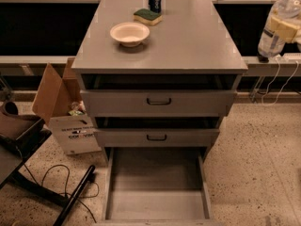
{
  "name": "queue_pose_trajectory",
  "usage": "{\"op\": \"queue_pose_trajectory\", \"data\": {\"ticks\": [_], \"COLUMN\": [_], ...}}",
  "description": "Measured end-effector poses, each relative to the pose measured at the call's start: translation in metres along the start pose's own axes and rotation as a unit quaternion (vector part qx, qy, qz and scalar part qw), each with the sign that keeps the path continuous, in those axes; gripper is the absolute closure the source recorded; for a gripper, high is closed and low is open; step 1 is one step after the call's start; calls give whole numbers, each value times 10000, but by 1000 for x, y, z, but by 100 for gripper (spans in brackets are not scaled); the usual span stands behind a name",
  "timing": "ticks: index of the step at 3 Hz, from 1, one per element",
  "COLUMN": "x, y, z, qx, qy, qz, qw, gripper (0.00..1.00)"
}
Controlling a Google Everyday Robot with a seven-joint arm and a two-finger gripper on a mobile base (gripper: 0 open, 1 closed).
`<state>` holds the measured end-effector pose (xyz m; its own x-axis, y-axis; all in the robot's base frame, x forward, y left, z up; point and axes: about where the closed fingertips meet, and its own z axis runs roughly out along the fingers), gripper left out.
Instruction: Place blue plastic bottle into bottom drawer
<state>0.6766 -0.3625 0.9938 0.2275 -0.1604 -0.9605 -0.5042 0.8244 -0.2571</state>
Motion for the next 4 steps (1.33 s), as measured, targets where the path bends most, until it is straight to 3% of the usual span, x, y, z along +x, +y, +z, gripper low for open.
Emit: {"op": "queue_pose_trajectory", "data": {"ticks": [2,3,4], "x": [3,12,33], "y": [13,40,96], "z": [2,-7,-44], "qx": [-182,-318,-814], "qy": [-59,-229,-442], "qz": [34,55,-24], "qw": [9998,9992,9957], "gripper": [100,100,100]}}
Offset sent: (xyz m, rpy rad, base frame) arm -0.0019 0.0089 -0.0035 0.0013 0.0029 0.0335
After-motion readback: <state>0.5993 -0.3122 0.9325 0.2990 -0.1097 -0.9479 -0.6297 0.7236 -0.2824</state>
